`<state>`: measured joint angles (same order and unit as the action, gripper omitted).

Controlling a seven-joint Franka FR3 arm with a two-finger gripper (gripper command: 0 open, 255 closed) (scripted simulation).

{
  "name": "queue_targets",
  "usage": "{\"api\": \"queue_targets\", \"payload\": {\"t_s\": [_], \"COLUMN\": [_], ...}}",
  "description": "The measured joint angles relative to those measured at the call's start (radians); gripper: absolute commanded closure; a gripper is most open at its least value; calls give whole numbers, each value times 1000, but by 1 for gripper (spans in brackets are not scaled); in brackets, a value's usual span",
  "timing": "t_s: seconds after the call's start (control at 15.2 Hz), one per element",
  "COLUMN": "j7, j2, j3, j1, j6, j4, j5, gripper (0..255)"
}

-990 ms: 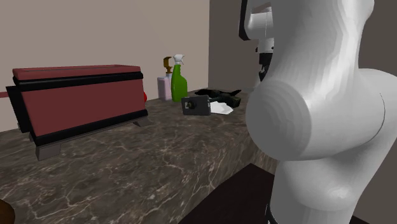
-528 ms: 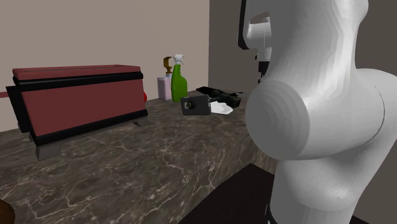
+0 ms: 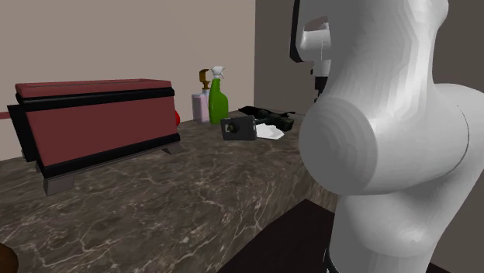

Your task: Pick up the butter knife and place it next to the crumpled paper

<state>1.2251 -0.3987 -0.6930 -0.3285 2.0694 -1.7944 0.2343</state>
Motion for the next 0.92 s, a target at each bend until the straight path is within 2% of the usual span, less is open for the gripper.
{"api": "queue_targets", "payload": {"t_s": [0.4, 0.73, 0.92], "j7": [0, -23, -24], "j2": [0, 39, 45], "j3": [0, -15, -18], "j1": [0, 11, 13], "j6": [0, -97, -107], "j4": [0, 68, 72], "j5": [0, -32, -37], "gripper": [0, 0, 0]}}
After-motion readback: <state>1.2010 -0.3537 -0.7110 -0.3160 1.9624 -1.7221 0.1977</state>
